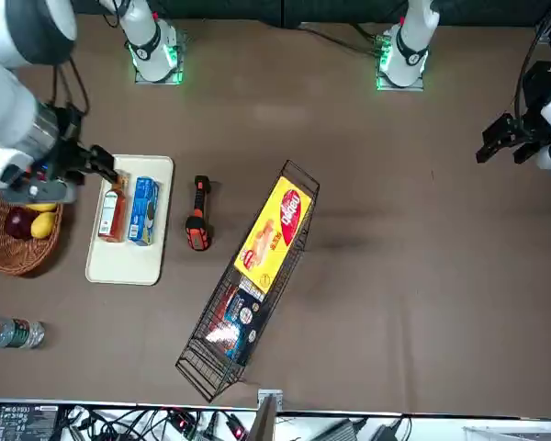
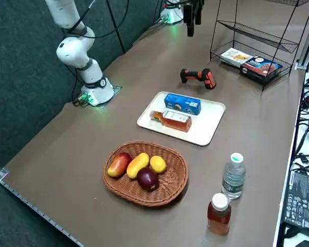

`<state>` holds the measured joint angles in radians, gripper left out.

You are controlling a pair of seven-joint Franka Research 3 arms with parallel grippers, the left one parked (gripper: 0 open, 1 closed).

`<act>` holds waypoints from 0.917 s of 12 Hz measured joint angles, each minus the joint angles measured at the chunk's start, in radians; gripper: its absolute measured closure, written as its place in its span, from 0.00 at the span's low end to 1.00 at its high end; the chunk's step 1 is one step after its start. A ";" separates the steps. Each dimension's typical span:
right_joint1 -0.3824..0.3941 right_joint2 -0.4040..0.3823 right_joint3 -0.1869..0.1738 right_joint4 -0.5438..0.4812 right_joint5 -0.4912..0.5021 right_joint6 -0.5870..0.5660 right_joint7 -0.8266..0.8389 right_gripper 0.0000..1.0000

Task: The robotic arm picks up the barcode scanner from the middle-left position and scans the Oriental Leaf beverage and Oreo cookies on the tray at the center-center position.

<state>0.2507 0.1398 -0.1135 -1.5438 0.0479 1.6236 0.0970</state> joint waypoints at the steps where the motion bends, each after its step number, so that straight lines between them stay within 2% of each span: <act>1: -0.020 -0.017 -0.002 0.006 -0.001 -0.012 -0.029 0.00; 4: -0.094 -0.094 -0.006 0.010 -0.010 -0.038 -0.077 0.00; 8: -0.120 -0.114 -0.003 -0.002 -0.056 -0.053 -0.094 0.00; 11: -0.179 -0.129 0.046 -0.011 -0.065 -0.097 -0.144 0.00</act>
<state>0.0715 0.0112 -0.0678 -1.5549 -0.0173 1.5262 -0.0470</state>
